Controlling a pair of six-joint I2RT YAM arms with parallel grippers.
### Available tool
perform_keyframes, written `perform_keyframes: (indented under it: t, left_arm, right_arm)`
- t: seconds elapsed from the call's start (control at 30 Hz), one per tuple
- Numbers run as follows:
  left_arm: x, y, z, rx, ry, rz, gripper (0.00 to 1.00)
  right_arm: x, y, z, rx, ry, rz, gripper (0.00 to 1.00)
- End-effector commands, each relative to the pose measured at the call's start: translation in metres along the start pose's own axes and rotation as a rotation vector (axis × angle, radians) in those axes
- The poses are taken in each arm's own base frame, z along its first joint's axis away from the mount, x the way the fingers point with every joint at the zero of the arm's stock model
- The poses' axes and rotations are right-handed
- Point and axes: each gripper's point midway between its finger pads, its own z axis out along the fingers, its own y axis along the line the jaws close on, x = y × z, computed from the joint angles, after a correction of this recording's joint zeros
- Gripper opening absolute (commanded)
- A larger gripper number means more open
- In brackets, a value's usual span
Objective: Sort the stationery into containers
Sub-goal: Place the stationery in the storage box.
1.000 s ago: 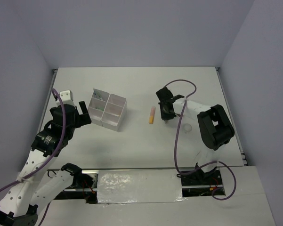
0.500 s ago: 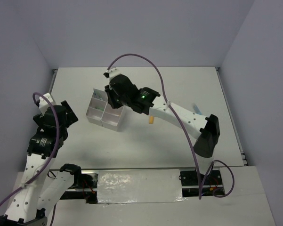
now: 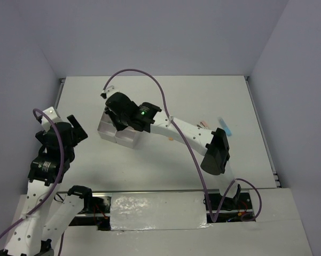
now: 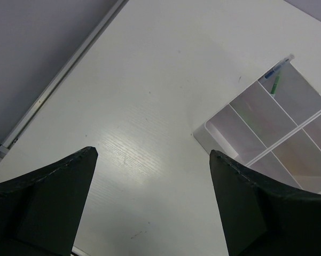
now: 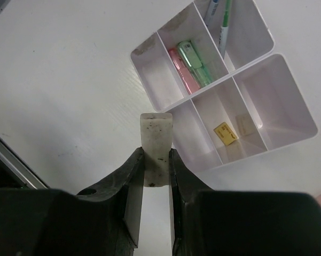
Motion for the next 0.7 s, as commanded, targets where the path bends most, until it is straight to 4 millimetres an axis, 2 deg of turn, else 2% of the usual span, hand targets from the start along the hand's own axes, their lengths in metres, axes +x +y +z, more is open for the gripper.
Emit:
perform_keyframes:
  t: [0.0, 0.13, 0.67]
  left_arm:
    - [-0.0085, -0.0041, 0.0008, 0.012, -0.025, -0.016, 0.99]
    - [-0.0093, -0.0031, -0.0006, 0.014, -0.032, -0.021, 0.99]
    - [-0.0091, -0.0052, -0.0004, 0.025, -0.031, -0.018, 0.99]
  right_arm:
    - [-0.0299, -0.0003, -0.0236, -0.006, -0.09, 0.014, 0.1]
    - [-0.0338, 0.0, -0.0281, -0.008, -0.103, 0.013, 0.1]
    - [-0.0339, 0.0009, -0.0256, -0.014, -0.105, 0.014, 0.1]
